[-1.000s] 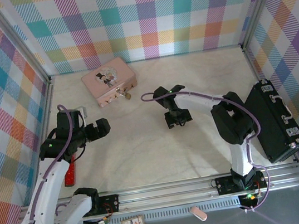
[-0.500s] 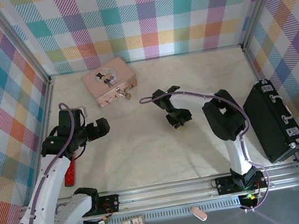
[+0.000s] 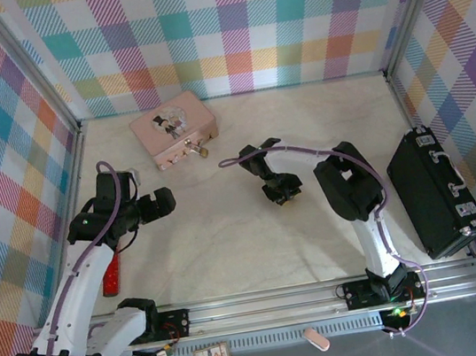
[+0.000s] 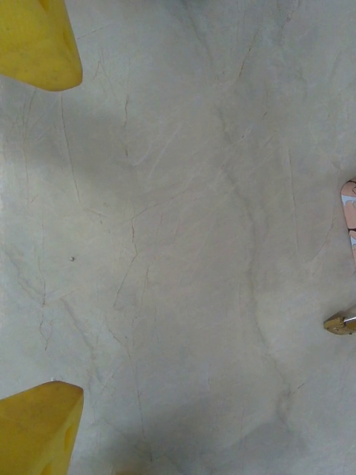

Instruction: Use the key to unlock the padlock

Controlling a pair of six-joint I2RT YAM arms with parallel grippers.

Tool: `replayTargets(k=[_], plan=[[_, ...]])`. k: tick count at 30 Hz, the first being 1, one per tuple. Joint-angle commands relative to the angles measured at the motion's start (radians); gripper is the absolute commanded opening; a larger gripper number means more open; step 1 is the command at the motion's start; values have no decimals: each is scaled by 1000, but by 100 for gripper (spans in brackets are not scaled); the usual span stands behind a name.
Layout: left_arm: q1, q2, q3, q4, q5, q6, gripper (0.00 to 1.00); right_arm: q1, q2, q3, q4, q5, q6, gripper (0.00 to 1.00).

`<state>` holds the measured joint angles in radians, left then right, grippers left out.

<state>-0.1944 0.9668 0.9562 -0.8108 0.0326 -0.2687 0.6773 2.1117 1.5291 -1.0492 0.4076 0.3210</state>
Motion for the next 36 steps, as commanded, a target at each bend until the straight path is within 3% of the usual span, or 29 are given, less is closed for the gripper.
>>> replayTargets(k=[1, 14, 24, 31, 36], plan=[[1, -7, 4, -19, -2, -6, 100, 0, 41, 13, -17, 26, -6, 24], [1, 9, 6, -21, -9, -7, 100, 1, -2, 11, 1, 56, -11, 11], [2, 24, 7, -18, -9, -8, 100, -1, -197, -35, 143, -83, 51, 0], [2, 18, 5, 5, 56, -33, 100, -21, -481, -283, 614, -412, 231, 0], [-13, -32, -20, 138, 255, -178, 100, -21, -615, -460, 1035, -517, 460, 0]])
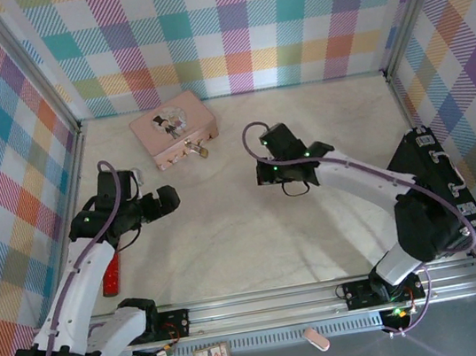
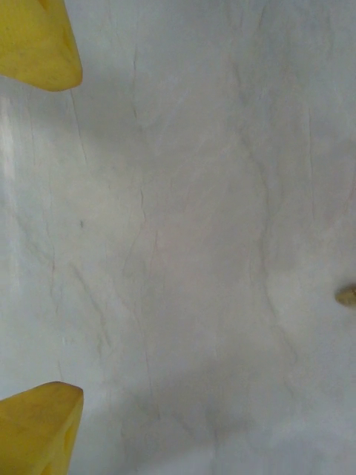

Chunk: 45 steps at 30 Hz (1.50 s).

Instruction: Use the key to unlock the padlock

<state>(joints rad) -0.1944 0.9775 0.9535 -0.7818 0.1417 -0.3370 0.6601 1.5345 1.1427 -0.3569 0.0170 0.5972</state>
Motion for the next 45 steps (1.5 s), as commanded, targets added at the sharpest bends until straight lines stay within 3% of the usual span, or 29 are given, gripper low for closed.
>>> replayTargets(k=[1, 3, 7, 10, 13, 16, 21, 25, 35, 38, 45], plan=[[-24, -55, -35, 169, 187, -147, 99, -4, -54, -105, 413, -131, 226, 0], [-84, -98, -97, 336, 199, -222, 98, -4, -79, -167, 575, -135, 322, 0], [-224, -201, -232, 647, 70, -284, 96, -4, -110, -223, 767, -139, 428, 0], [-258, -226, -304, 853, 53, -361, 94, -4, -120, -261, 904, -148, 510, 0], [-263, -164, -325, 1018, 90, -436, 90, -4, -118, -312, 1057, -154, 585, 0], [-280, -65, -332, 1191, 151, -474, 75, -2, -118, -355, 1153, -142, 643, 0], [-348, 65, -324, 1362, 89, -541, 69, 4, -144, -389, 1195, -135, 682, 0], [-400, 146, -271, 1409, 69, -549, 57, 13, -169, -414, 1211, -125, 701, 0], [-501, 269, -236, 1526, -47, -639, 49, 16, -174, -448, 1305, -118, 749, 0], [-516, 310, -197, 1541, -25, -637, 35, 15, -171, -454, 1329, -128, 753, 0], [-531, 345, -232, 1663, -78, -692, 31, 17, -207, -487, 1313, -127, 746, 0]])
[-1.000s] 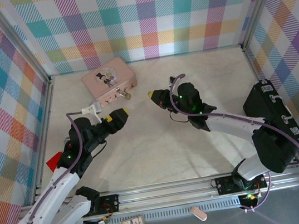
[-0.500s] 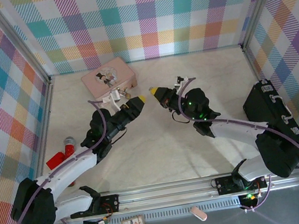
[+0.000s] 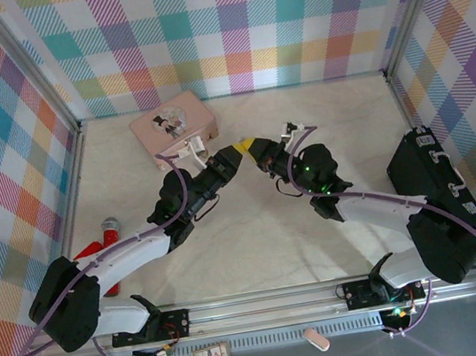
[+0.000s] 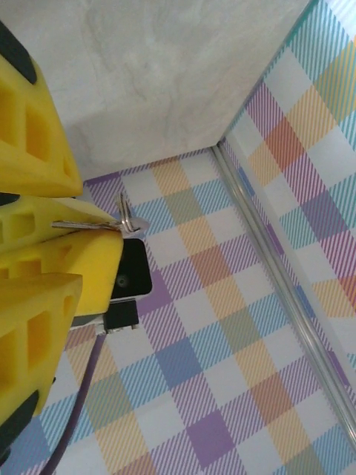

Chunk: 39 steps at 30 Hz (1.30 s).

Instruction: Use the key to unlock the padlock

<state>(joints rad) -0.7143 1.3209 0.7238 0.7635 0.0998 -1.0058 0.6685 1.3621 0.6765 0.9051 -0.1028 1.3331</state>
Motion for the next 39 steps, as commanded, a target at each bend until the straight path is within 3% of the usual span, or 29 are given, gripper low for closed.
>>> replayTargets(k=[1, 9, 18, 39], plan=[[-11, 3, 1, 117, -34, -23, 31, 8, -39, -23, 49, -8, 9, 0], [-16, 3, 18, 94, -26, -22, 26, 9, -66, -37, 43, -3, 4, 0], [-21, -1, 21, 44, -19, -22, 32, 8, -80, -23, 31, -2, -6, 0], [-24, 18, 46, 35, 26, -32, 15, 13, -70, -8, 22, -8, -10, 0]])
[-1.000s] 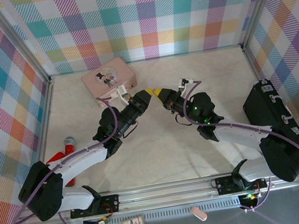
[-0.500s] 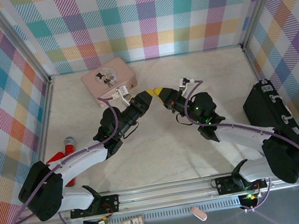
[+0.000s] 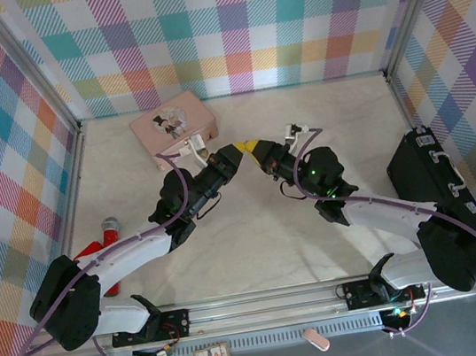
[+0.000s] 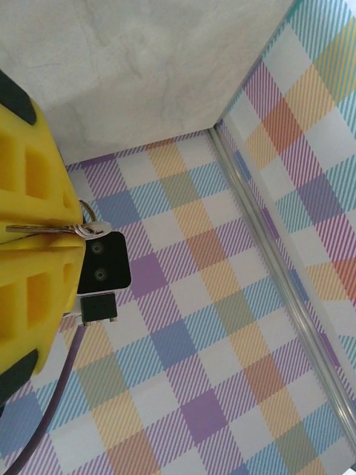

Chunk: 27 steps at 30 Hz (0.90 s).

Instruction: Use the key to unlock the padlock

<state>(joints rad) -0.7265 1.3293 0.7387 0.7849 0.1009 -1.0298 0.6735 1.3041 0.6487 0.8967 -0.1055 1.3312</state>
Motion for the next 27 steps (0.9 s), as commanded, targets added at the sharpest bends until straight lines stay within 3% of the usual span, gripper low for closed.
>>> replayTargets(k=[1, 7, 24, 27], plan=[[-12, 11, 33, 14, 25, -10, 15, 8, -12, 19, 29, -4, -8, 0], [-14, 9, 27, 4, 21, -17, 19, 7, -20, 15, 29, 7, -6, 0], [-33, -13, -12, 0, 6, -26, 15, 21, -29, 12, 4, 28, -6, 0], [-34, -17, -19, -1, 1, -26, 19, 21, -37, 3, -2, 43, -5, 0]])
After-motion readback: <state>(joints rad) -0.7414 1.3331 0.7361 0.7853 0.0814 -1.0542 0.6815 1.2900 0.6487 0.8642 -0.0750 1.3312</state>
